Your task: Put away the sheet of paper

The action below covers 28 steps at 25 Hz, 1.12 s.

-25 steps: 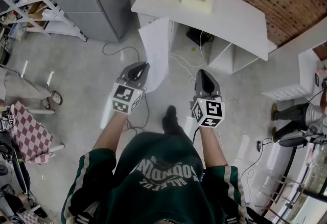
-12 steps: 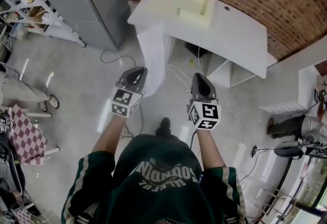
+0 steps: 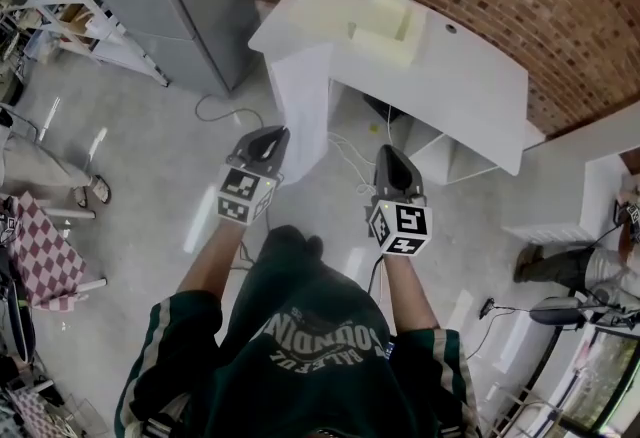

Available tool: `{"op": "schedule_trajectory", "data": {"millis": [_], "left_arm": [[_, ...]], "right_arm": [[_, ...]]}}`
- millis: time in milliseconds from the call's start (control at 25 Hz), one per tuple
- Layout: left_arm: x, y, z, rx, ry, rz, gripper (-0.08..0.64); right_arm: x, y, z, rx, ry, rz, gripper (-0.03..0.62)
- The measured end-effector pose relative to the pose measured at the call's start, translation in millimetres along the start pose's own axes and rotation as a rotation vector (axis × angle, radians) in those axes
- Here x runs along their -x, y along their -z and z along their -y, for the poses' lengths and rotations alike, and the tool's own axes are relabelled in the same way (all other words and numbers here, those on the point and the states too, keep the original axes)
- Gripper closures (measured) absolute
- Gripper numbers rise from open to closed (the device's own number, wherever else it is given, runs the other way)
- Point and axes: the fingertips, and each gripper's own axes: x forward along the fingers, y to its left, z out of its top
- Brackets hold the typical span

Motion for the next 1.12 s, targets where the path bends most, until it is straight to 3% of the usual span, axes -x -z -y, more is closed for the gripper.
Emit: {"op": "schedule_trajectory", "data": {"millis": [640, 1120], "left_arm": [[-62, -10, -24, -0.003, 0.010, 0.002, 0.548], [-139, -21, -78, 0.018, 0.041, 0.001, 0.548]], "right_arm": [[-55, -3, 28, -0.022, -0.002, -0.004, 0.591], [-144, -23, 49, -0.017, 0.010, -0.020, 0.591]]}}
